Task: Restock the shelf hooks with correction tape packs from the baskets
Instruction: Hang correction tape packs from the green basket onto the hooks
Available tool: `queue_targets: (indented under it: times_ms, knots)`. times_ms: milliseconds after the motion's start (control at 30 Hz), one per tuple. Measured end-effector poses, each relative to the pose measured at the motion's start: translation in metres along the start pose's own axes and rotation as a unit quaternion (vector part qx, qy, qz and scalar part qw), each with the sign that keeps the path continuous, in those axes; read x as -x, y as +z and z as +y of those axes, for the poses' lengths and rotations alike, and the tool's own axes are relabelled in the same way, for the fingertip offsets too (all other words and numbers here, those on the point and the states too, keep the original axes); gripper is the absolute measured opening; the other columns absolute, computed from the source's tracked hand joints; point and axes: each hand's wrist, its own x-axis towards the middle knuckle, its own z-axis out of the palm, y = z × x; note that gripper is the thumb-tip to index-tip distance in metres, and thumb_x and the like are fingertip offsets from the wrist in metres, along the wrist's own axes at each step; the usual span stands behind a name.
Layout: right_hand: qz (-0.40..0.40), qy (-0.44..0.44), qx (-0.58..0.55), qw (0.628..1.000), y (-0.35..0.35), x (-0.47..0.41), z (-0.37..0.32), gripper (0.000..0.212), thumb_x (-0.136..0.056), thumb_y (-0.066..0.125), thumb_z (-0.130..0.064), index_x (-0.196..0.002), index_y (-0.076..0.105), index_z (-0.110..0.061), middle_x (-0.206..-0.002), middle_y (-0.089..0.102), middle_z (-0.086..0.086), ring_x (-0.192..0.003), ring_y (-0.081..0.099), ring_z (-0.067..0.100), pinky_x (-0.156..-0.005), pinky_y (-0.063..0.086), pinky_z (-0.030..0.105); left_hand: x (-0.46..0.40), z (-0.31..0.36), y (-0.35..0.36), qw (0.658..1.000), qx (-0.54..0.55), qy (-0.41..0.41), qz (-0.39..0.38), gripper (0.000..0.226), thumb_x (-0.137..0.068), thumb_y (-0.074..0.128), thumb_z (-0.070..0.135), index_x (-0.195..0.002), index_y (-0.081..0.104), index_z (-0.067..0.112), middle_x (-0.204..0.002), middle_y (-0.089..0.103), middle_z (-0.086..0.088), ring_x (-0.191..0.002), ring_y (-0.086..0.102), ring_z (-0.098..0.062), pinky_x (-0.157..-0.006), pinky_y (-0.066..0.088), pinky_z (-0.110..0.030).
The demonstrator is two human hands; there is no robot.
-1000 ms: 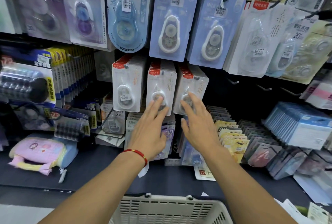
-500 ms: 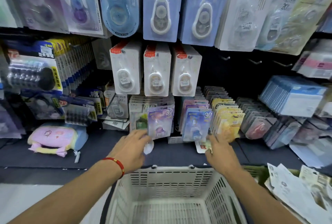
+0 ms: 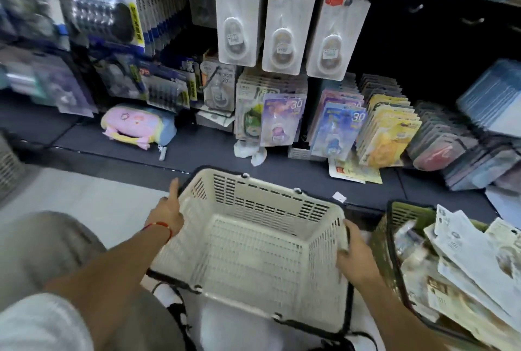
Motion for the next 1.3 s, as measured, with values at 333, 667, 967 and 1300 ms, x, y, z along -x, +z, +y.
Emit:
queue_targets:
  times_ms: [333, 667, 967, 1300]
  knots:
    - [-0.172, 0.008, -0.200, 0.964, 0.084, -0.006, -0.082, 0.052, -0.110, 0.051, -0.039, -0.160, 0.040, -0.030, -0.159, 0.047, -0.006, -0.147, 0.044, 0.020, -0.124, 0.034, 0.042, 0.096, 0.059, 0.039, 0.968, -0.077, 0.225, -0.075, 0.078, -0.094, 0.050, 0.063, -0.161, 0.029, 0.028, -0.166, 0.031, -0.010, -0.151, 0.028, -0.031, -0.121, 0.031, -0.049]
    - [0.176, 0.264, 0.117, 0.941, -0.012, 0.015, 0.028, 0.072, -0.096, 0.065, -0.029, -0.155, 0.030, -0.008, -0.152, 0.047, 0.023, -0.143, 0.043, 0.042, -0.115, 0.036, 0.051, 0.114, 0.103, 0.086, 0.953, -0.207, 0.206, -0.074, 0.114, -0.094, 0.069, 0.011, -0.165, -0.017, 0.028, -0.170, 0.013, -0.015, -0.152, 0.027, -0.041, -0.118, 0.037, -0.057]
    - [0.043, 0.218, 0.094, 0.971, -0.033, 0.031, 0.025, 0.043, -0.099, 0.056, -0.022, -0.138, 0.056, -0.003, -0.137, 0.061, 0.022, -0.126, 0.058, 0.040, -0.101, 0.047, 0.040, 0.131, 0.183, 0.102, 0.932, -0.023, 0.355, -0.070, 0.067, -0.097, 0.059, 0.022, -0.159, 0.035, 0.017, -0.168, 0.029, -0.013, -0.159, 0.013, -0.032, -0.130, 0.012, -0.042]
    - [-0.039, -0.083, -0.068, 0.993, -0.038, 0.007, -0.033, 0.024, -0.096, 0.058, -0.005, -0.102, 0.080, -0.012, -0.096, 0.077, 0.007, -0.089, 0.072, 0.023, -0.075, 0.056, 0.027, 0.099, 0.236, 0.132, 0.942, 0.254, 0.097, -0.200, 0.057, -0.092, 0.035, 0.054, -0.127, 0.061, 0.017, -0.123, 0.064, -0.007, -0.116, 0.060, -0.031, -0.101, 0.048, -0.041]
